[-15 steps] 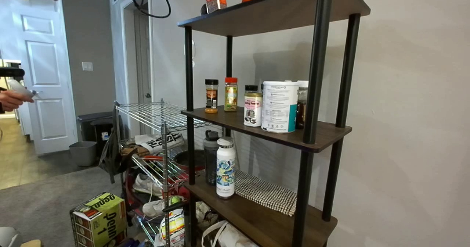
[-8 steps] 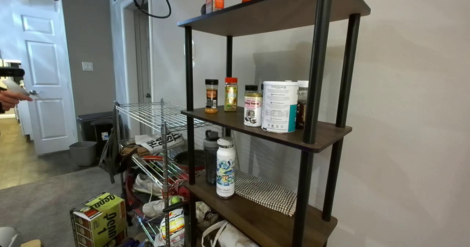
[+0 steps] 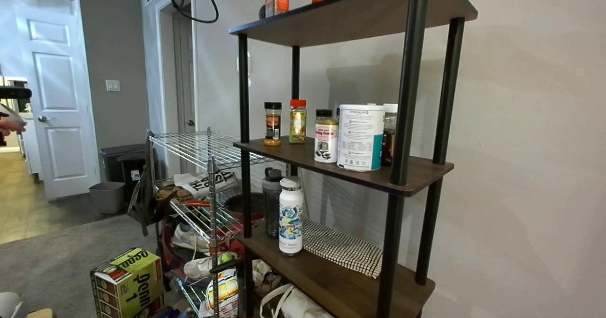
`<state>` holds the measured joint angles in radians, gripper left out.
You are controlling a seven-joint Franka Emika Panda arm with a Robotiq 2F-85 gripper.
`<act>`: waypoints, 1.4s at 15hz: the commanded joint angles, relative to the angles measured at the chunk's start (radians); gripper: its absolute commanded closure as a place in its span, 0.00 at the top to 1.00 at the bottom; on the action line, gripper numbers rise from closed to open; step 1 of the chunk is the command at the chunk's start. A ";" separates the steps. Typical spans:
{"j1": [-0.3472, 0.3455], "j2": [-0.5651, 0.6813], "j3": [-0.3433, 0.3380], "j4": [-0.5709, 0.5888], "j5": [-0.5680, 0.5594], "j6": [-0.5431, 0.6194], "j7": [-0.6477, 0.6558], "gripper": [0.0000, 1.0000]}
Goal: Push the bottles aside, then move the small container to the top shelf
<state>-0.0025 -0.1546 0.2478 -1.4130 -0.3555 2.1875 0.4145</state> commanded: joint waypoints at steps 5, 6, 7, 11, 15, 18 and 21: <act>-0.024 -0.054 -0.013 -0.065 -0.072 0.031 0.126 1.00; -0.019 -0.064 -0.020 -0.075 -0.052 0.029 0.130 1.00; -0.016 -0.076 -0.024 -0.088 -0.042 0.035 0.132 1.00; 0.012 -0.144 -0.044 -0.171 0.064 0.074 0.114 1.00; 0.027 -0.236 -0.043 -0.284 0.120 0.143 0.105 1.00; 0.022 -0.298 -0.040 -0.364 0.137 0.179 0.100 1.00; 0.020 -0.343 -0.043 -0.431 0.170 0.200 0.093 1.00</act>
<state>0.0201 -0.4275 0.2148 -1.7407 -0.2352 2.3401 0.5249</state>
